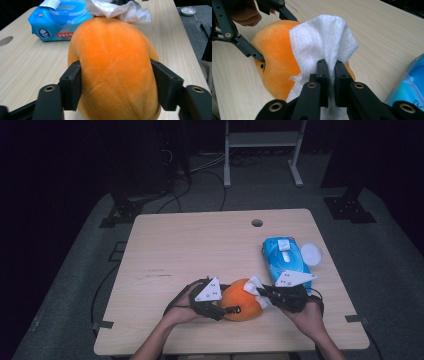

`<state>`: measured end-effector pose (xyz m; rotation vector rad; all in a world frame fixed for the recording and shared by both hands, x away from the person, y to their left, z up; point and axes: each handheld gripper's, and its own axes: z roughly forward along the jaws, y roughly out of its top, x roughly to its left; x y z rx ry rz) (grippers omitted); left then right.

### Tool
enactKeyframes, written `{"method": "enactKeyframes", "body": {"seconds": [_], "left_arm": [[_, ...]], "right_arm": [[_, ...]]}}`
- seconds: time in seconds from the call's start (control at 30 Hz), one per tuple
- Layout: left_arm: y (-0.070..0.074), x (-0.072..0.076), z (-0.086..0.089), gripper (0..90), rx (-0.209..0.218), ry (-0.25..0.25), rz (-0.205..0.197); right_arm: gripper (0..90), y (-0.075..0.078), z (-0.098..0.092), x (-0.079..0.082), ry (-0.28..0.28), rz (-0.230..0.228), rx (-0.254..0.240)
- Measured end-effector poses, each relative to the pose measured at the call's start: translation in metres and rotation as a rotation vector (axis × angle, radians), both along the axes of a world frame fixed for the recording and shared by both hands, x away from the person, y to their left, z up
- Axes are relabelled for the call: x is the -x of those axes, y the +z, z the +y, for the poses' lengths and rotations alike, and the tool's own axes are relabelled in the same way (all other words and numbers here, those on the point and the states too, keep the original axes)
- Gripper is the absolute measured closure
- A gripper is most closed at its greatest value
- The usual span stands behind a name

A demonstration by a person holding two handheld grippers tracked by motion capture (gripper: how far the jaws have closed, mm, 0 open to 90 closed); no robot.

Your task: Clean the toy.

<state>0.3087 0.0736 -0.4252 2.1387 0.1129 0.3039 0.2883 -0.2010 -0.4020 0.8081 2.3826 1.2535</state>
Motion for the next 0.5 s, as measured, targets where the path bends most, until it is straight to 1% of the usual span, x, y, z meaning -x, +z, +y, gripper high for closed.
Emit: {"method": "enactKeyframes", "body": {"seconds": [0.03, 0.07, 0.1, 0.13, 0.17, 0.2, 0.23, 0.3, 0.37, 0.43, 0.5], "left_arm": [[0.001, -0.001, -0.001, 28.3, -0.005, 0.006, 0.02], [0.003, -0.001, -0.002, 22.7, 0.001, 0.018, 0.047], [0.004, -0.002, -0.003, 18.9, 0.013, 0.033, 0.074], [0.005, -0.003, -0.003, 16.2, 0.025, 0.041, 0.091], [0.005, -0.003, -0.003, 14.6, 0.025, 0.041, 0.091], [0.006, -0.005, -0.002, 14.6, 0.055, 0.052, 0.13], [0.006, -0.006, -0.001, 15.2, 0.059, 0.064, 0.151], [0.006, -0.007, -0.001, 21.7, 0.056, 0.066, 0.147], [0.004, -0.004, -0.002, 25.8, 0.049, 0.046, 0.109], [0.004, 0.0, -0.004, 27.2, 0.029, 0.015, 0.062], [0.005, 0.003, -0.004, 28.1, -0.001, -0.008, 0.024]], "right_arm": [[83.6, -0.001, 0.0, 0.0, 0.001, 0.003, -0.001], [83.6, -0.001, 0.002, 0.001, 0.001, -0.004, 0.009], [83.6, -0.001, 0.004, 0.001, 0.003, -0.012, 0.02], [83.6, -0.001, 0.006, 0.002, 0.003, -0.015, 0.024], [83.6, -0.001, 0.006, 0.002, 0.003, -0.015, 0.024], [83.6, -0.002, 0.008, 0.003, 0.01, -0.013, 0.019], [83.6, -0.001, 0.009, 0.003, 0.012, -0.013, 0.023], [83.6, 0.001, 0.013, 0.006, 0.03, -0.01, 0.017], [83.6, 0.002, 0.021, 0.011, 0.06, -0.015, 0.013], [83.5, 0.004, 0.032, 0.017, 0.106, -0.023, 0.001], [83.3, 0.006, 0.043, 0.024, 0.137, -0.065, 0.019]]}}
